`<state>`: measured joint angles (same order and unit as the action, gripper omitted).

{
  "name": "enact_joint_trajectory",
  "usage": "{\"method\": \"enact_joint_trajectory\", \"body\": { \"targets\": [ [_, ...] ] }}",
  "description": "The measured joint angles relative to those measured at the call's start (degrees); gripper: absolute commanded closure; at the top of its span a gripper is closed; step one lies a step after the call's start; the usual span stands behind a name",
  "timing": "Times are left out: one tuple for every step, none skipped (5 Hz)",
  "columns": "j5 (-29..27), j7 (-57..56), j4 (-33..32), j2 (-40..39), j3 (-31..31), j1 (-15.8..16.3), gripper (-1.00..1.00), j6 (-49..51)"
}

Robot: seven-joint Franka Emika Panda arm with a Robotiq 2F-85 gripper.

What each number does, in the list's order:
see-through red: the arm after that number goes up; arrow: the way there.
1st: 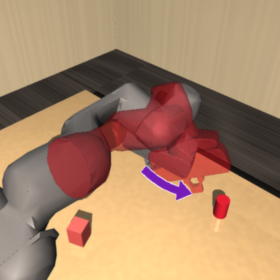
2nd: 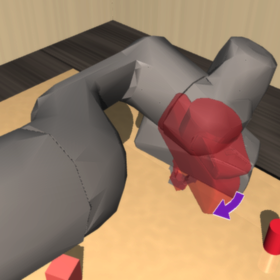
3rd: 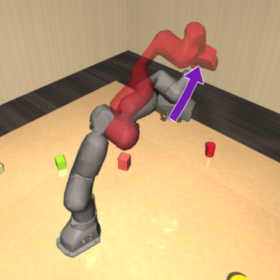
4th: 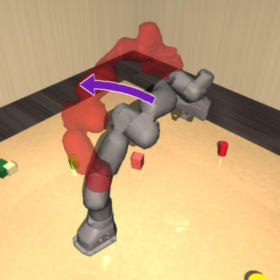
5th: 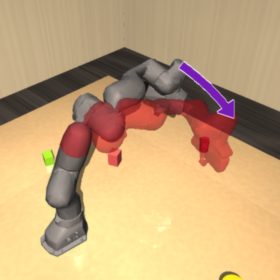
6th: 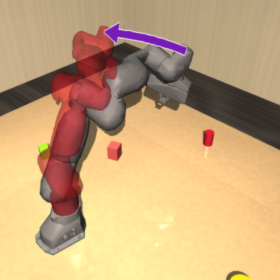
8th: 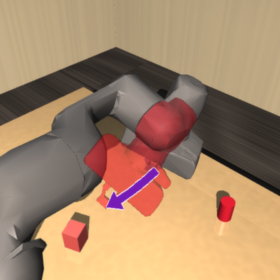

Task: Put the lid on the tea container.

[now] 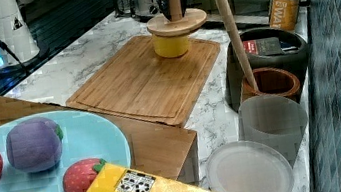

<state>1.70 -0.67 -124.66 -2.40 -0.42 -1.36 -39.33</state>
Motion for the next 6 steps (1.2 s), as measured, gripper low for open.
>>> {"method": "enact_joint_trajectory", "body": {
  "targets": [
    [-0.1,0.0,-0.3,0.4,0.1,-0.2,1.00,-2.5],
    [-0.1,0.7,-0.2,0.3,0.3,-0.2,1.00,-5.0],
    [-0.1,2.2,0.3,-0.3,0.2,-0.6,1.00,-5.3],
    [0.8,2.4,2.2,-2.0,0.2,-0.7,1.00,-5.1],
    [0.9,2.4,6.3,-4.4,0.2,-0.7,1.00,-3.8],
    [0.9,2.4,12.1,-6.9,0.3,-0.8,1.00,-1.0]
  ]
}}
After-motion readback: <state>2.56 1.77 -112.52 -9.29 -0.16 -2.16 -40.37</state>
